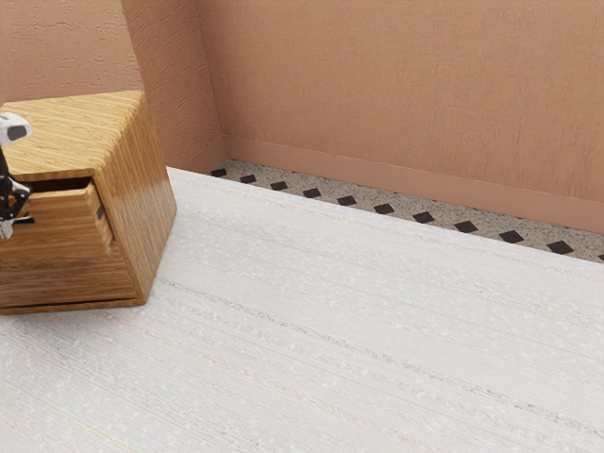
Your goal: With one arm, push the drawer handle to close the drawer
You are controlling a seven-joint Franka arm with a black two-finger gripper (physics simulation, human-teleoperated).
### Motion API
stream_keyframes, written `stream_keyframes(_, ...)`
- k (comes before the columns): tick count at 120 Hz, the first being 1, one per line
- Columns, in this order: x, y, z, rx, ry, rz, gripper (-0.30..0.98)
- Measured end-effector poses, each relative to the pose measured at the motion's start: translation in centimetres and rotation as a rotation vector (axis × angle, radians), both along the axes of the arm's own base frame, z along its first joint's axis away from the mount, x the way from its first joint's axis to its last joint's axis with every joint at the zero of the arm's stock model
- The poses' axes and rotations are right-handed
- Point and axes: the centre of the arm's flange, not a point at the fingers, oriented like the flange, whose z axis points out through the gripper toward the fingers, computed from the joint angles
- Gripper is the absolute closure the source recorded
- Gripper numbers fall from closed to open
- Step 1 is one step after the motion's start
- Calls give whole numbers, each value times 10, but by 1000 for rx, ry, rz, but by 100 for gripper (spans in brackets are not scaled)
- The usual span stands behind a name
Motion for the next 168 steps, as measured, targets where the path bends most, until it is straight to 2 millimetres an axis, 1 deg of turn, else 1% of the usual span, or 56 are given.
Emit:
stream_keyframes(17,17,6,-1,8,-1,-13,79)
stream_keyframes(37,41,11,-11,-1,10,-29,79)
stream_keyframes(47,49,13,-9,-1,4,-42,79)
stream_keyframes(61,47,18,-11,-9,4,-49,80)
stream_keyframes(65,47,18,-12,-15,4,-52,79)
stream_keyframes(73,41,10,-14,-34,2,-69,79)
stream_keyframes(80,28,0,-13,-58,-9,-85,79)
stream_keyframes(83,22,-6,-11,-67,-13,-97,79)
stream_keyframes(87,22,-25,-6,-73,-16,-134,79)
stream_keyframes(90,26,-45,-1,-73,-16,-176,79)
stream_keyframes(93,34,-71,4,-73,-11,-231,79)
stream_keyframes(100,48,-123,8,-85,1,-337,79)
stream_keyframes(105,54,-151,9,-98,7,-393,79)
stream_keyframes(108,59,-167,14,-104,5,-427,79)
stream_keyframes(116,75,-208,31,-108,-10,-512,79)
stream_keyframes(121,86,-229,44,-104,-20,-555,79)
stream_keyframes(127,96,-254,67,-92,-44,-603,78)
stream_keyframes(132,99,-265,82,-86,-60,-625,71)
stream_keyframes(140,101,-269,92,-85,-65,-636,56)
stream_keyframes(153,101,-270,100,-94,-68,-636,34)
stream_keyframes(168,103,-270,112,-101,-86,-629,19)
